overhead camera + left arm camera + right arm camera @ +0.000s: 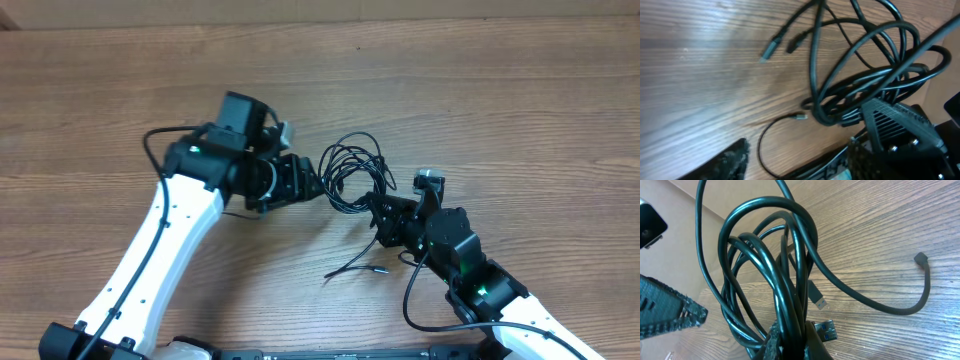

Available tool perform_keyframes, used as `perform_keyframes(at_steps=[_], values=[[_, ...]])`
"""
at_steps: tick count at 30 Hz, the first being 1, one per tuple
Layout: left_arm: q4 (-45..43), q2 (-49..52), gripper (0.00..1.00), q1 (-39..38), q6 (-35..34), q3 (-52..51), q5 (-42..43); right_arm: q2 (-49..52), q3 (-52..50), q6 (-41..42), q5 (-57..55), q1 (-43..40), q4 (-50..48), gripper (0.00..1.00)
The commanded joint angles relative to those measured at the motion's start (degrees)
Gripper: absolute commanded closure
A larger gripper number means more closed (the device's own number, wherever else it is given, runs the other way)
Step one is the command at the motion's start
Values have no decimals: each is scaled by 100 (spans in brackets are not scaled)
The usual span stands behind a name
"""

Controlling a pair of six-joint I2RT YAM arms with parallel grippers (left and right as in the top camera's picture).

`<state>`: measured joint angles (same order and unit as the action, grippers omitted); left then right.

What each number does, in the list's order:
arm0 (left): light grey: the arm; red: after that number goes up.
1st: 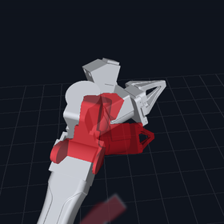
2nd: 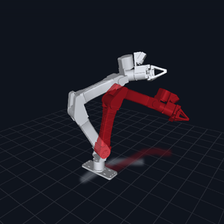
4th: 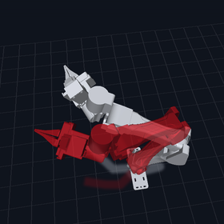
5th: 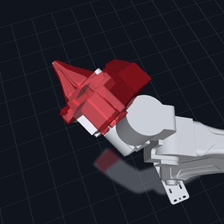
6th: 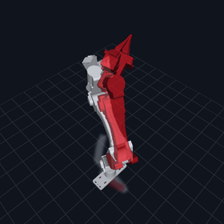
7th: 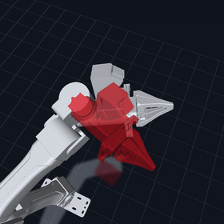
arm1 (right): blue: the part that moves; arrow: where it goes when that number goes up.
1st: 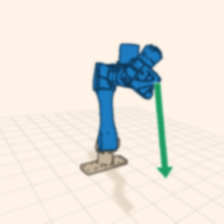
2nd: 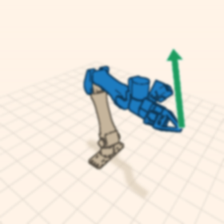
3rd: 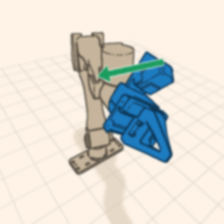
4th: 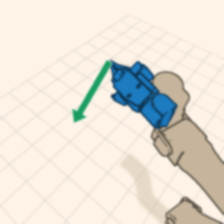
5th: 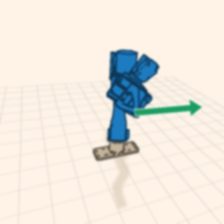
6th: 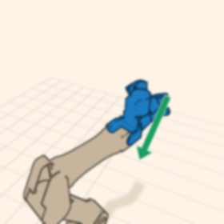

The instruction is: Untangle cables

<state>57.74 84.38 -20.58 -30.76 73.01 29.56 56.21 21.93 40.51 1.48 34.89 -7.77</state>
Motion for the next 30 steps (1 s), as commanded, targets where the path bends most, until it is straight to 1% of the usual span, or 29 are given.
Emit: perform_keyframes(at_steps=[1, 4, 5, 7, 11, 14, 17, 21, 24, 27, 30], values=[[-254, -11, 41, -319, -953, -162, -348, -15, 42, 11, 94, -24, -52, 96], [-675, 50, 48, -573, -1493, -251, -767, -15, 42, 11, 208, -24, -17, 96], [-758, 76, 53, -647, -1685, -278, -874, -15, 42, 13, 212, -24, 4, 96], [-841, 157, 57, -791, -2124, -319, -1080, -15, 42, 13, 334, -24, 0, 96], [-872, 380, 60, -1027, -2586, -328, -1266, -15, 42, 11, 420, -24, 4, 96], [-918, 625, 68, -1187, -2857, -328, -1261, -15, 42, 13, 420, -24, 0, 96], [-973, 855, 96, -1285, -2927, -328, -1263, -15, 42, 11, 417, -24, 4, 96], [-1001, 1001, 95, -1252, -2898, -328, -1311, -15, 42, 9, 330, -26, 173, 96], [-1010, 938, 96, -1152, -2796, -299, -1285, -15, 42, 9, -138, -26, 481, 96], [-1126, 776, 96, -1021, -2728, -289, -859, -15, 35, -33, -291, -24, 619, 96], [-1390, 651, 95, -874, -2415, -289, -216, -15, 20, -37, -262, -17, 640, 96]])
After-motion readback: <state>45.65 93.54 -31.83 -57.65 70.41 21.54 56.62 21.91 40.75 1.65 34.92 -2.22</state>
